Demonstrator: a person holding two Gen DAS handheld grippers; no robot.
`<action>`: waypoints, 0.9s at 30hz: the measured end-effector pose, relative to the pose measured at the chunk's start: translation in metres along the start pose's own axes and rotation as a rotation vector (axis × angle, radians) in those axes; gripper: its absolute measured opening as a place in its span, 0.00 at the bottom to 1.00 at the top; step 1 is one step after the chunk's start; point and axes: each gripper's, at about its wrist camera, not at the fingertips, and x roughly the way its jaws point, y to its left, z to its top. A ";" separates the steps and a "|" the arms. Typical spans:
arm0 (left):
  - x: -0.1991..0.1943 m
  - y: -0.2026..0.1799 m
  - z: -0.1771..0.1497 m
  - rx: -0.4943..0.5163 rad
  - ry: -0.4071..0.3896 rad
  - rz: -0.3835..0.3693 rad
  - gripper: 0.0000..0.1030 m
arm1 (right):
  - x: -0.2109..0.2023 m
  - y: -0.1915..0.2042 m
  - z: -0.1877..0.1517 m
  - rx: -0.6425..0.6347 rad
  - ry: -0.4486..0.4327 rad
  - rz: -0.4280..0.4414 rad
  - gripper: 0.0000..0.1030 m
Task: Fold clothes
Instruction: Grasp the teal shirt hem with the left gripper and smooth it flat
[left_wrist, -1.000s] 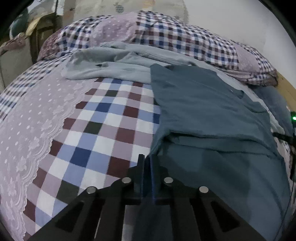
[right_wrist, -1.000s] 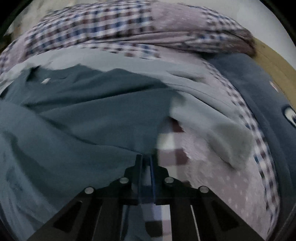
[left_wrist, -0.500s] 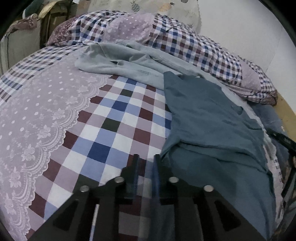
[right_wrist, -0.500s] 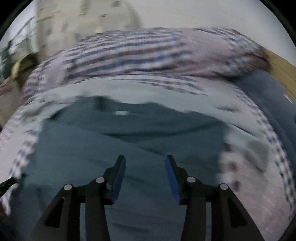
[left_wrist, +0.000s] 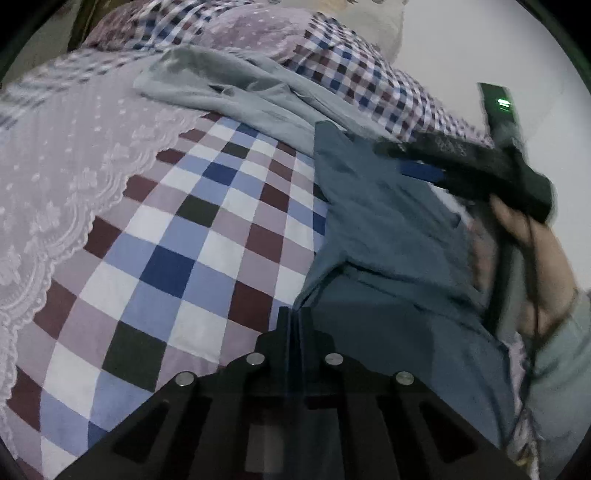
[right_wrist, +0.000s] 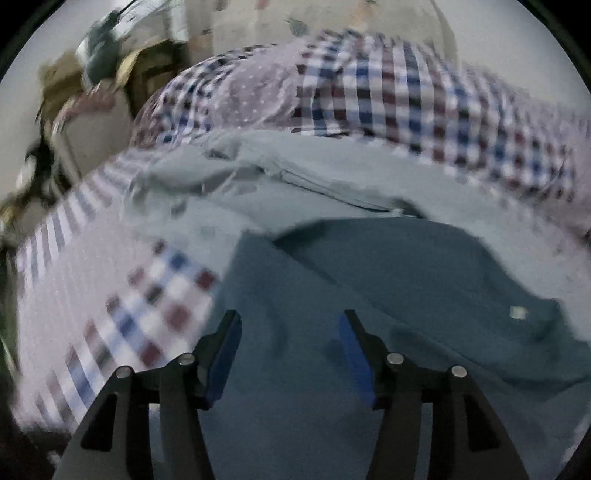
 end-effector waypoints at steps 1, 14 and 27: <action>0.000 0.001 0.000 -0.003 -0.001 -0.009 0.02 | 0.009 -0.007 0.010 0.078 -0.001 0.039 0.57; 0.000 0.009 0.001 -0.030 0.001 -0.062 0.02 | 0.109 0.015 0.063 0.064 0.056 -0.206 0.05; -0.029 0.017 0.013 -0.022 -0.071 -0.041 0.67 | 0.012 0.017 0.039 0.128 -0.213 -0.165 0.50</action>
